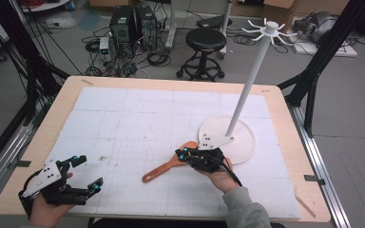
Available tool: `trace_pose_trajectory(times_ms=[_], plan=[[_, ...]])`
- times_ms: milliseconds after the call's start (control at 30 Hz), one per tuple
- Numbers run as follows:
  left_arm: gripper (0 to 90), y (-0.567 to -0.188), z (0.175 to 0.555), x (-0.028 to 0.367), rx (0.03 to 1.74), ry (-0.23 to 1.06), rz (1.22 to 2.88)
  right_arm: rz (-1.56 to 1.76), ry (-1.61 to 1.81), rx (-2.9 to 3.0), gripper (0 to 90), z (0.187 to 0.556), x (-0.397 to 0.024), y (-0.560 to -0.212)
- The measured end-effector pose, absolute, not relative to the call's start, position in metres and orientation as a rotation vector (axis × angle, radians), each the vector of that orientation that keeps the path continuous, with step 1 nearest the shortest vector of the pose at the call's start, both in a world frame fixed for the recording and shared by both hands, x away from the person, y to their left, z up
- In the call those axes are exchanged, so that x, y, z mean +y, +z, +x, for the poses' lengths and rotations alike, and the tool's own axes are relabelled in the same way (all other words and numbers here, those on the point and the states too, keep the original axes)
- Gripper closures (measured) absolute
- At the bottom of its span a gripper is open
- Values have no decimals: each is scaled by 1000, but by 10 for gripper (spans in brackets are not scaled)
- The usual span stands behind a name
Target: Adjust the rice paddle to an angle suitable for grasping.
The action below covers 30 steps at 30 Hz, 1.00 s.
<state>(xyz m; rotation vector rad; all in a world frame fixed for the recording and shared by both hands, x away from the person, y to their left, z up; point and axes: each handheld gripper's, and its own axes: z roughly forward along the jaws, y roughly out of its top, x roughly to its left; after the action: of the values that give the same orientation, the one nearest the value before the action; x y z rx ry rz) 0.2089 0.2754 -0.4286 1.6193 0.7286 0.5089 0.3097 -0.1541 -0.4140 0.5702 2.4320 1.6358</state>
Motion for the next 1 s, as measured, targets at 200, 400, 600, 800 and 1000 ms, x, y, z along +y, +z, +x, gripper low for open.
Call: trace_pose_trajectory(times_ms=[200,400,600,800,1000], plan=[[17,-429,204,279,742,516,1615,553,1606,2461,892,320,-146,-417],[17,-430,199,282,760,525,1611,561,1597,2478,892,332,-142,-420],[17,-430,195,285,773,528,1612,557,1518,2532,893,345,-130,-423],[17,-430,191,288,785,537,1607,574,1439,2583,895,357,-125,-429],[17,-431,188,289,789,542,1608,605,1377,2627,895,368,-122,-433]])
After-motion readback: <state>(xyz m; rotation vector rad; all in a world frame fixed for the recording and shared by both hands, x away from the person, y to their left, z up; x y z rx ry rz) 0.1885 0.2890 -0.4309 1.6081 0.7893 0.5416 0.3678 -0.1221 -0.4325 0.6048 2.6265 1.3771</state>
